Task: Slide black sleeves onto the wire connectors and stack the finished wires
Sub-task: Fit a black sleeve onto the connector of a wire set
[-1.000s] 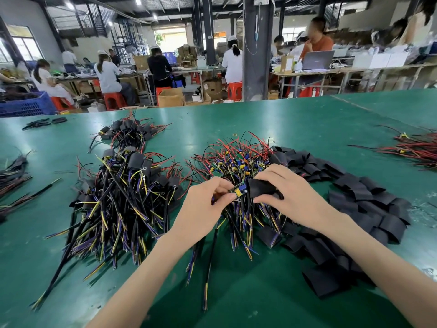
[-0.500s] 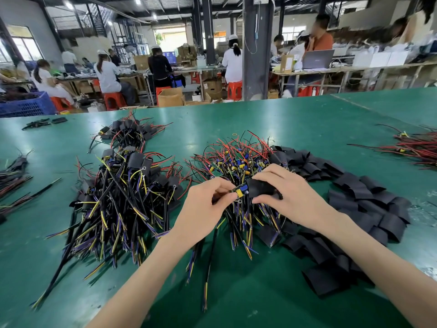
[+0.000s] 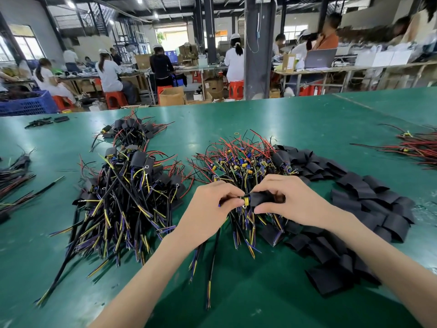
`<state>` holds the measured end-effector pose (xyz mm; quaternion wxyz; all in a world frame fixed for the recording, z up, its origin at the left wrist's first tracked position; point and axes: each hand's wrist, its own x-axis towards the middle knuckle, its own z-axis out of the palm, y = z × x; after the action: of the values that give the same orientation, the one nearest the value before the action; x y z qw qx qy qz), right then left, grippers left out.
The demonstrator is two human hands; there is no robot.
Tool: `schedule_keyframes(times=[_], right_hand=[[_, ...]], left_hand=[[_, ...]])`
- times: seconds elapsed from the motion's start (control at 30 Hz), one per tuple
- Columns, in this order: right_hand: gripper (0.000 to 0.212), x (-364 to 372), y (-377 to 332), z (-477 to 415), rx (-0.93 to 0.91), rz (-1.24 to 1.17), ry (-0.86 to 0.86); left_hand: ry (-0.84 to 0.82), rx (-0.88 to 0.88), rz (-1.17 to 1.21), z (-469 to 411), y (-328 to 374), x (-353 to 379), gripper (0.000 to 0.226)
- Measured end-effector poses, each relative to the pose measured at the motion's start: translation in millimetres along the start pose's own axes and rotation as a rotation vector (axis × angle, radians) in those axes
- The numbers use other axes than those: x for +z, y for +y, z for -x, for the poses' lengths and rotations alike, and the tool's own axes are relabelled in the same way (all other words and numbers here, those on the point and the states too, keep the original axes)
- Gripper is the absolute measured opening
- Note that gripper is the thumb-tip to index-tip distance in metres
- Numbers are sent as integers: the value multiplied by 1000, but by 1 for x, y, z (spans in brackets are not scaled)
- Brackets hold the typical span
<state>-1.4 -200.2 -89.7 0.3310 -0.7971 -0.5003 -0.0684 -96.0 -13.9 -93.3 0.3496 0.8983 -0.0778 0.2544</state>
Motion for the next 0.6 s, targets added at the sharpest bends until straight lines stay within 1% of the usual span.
schedule_keyframes(times=[0.17,0.33,0.47,0.6], right_hand=[[37,6,-7,-1,-68,93,99],[36,12,-11,2,-121,218,149],[37,10,-10,2,-132,182,144],[35,9,-10,1,-147,122,99]], left_hand=[[68,-98,125,0,4,0,19],[65,-132,146,1,8,0,26],[77,-132,113,1,10,1,21],[61,-115,45,1,8,0,13]])
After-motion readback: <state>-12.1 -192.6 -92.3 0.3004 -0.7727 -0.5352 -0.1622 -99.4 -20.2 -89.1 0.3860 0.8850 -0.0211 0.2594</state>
